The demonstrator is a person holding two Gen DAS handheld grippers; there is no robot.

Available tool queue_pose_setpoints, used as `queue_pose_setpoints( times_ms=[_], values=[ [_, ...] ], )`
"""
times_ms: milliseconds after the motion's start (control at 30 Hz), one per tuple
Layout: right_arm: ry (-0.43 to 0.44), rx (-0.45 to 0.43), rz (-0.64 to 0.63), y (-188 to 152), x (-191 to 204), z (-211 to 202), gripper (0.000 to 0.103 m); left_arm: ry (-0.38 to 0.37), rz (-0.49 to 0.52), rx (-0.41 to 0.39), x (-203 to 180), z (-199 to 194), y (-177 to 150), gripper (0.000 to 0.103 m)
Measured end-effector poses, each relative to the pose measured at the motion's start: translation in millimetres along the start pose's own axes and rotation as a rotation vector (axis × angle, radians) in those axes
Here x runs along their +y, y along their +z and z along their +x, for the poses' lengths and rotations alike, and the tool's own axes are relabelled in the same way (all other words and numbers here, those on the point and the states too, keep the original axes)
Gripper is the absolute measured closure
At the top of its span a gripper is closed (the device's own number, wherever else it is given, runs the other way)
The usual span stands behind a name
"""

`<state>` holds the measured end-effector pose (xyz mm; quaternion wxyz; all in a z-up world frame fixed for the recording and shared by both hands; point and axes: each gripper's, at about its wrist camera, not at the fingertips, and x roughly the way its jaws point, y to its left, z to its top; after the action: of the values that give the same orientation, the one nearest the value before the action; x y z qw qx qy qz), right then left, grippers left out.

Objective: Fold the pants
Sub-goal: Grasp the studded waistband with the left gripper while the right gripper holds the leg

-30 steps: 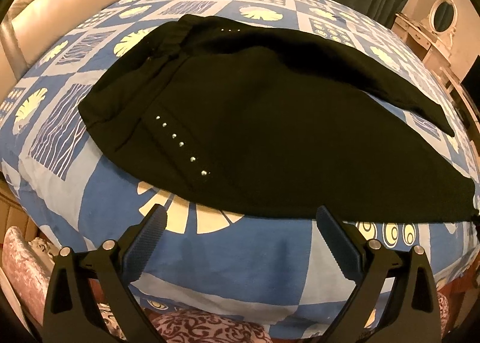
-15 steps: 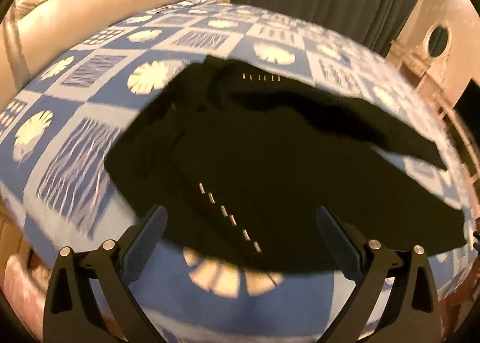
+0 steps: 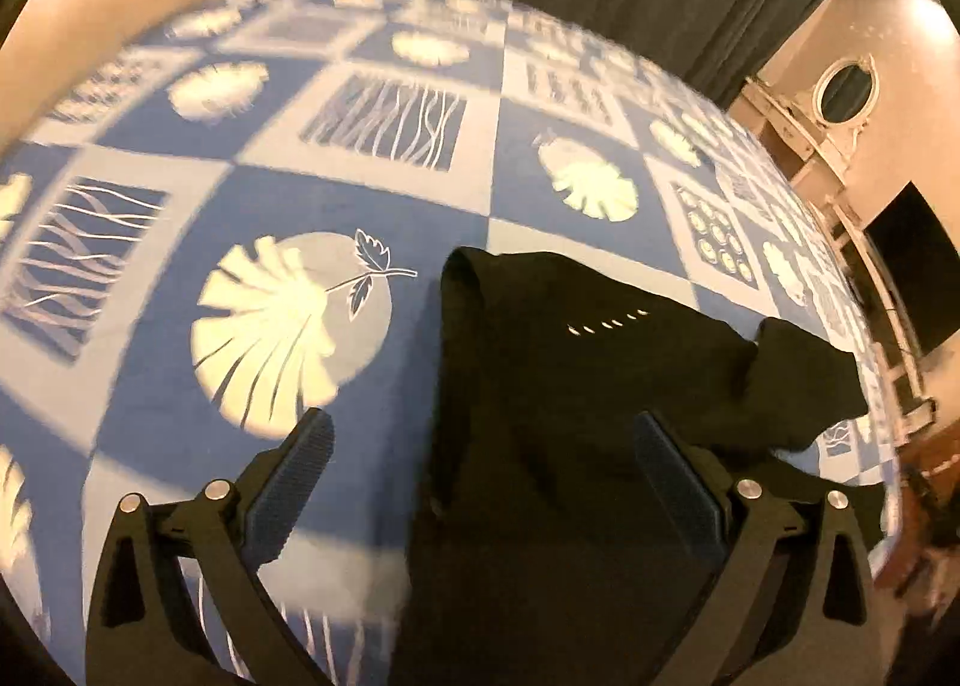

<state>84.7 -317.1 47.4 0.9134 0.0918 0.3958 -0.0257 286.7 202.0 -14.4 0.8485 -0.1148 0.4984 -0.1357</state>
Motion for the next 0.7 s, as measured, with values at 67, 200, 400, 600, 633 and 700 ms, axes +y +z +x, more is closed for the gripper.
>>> queue_pose_setpoints(
  times_ms=[67, 200, 400, 600, 633, 700],
  values=[
    [0.033, 0.018, -0.052, 11.5, 25.5, 20.3, 0.019, -0.015, -0.018, 0.083, 13.0, 29.2, 15.1, 0.004],
    [0.067, 0.040, -0.126, 23.8, 59.9, 48.2, 0.018, -0.060, -0.078, 0.169, 27.0, 76.6, 31.8, 0.004],
    [0.130, 0.079, -0.181, 38.3, 80.5, 85.3, 0.018, -0.144, -0.096, 0.218, 25.6, 104.5, 51.3, 0.004],
    [0.169, 0.087, -0.189, 71.4, 87.4, 120.2, 0.018, -0.162, -0.078, 0.240, 19.9, 107.7, 66.0, 0.072],
    [0.175, 0.090, -0.189, 77.6, 88.8, 126.2, 0.017, -0.188, -0.093, 0.256, 15.7, 110.9, 66.5, 0.092],
    [0.186, 0.094, -0.190, 88.7, 90.9, 135.7, 0.017, -0.166, -0.076, 0.271, 6.2, 114.1, 64.0, 0.092]
  ],
)
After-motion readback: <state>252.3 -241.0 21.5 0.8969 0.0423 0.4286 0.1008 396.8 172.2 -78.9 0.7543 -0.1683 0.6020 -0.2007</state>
